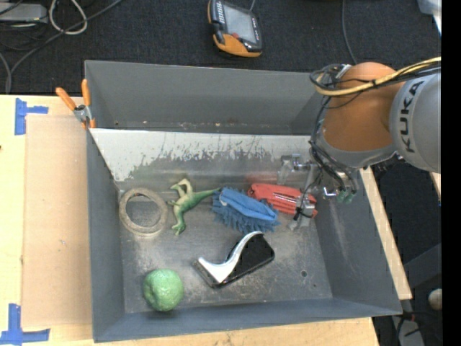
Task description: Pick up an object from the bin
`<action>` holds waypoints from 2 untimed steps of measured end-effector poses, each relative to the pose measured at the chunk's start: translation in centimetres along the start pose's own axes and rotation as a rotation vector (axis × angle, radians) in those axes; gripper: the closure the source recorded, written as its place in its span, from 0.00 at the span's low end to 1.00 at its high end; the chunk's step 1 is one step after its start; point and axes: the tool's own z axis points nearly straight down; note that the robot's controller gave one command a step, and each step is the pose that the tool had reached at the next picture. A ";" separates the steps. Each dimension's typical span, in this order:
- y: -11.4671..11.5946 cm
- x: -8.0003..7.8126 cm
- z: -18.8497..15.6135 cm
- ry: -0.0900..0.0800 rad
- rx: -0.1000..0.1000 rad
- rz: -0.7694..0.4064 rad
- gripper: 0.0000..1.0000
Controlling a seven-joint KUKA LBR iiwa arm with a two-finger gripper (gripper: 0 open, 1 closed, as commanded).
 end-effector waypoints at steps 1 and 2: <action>0.0 0.0 0.0 0.000 0.000 0.000 0.00; 1.7 -0.7 5.1 0.003 -0.002 -0.116 0.00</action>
Offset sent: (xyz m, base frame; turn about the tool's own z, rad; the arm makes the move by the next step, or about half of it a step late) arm 0.0074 0.0169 -0.0480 -0.1171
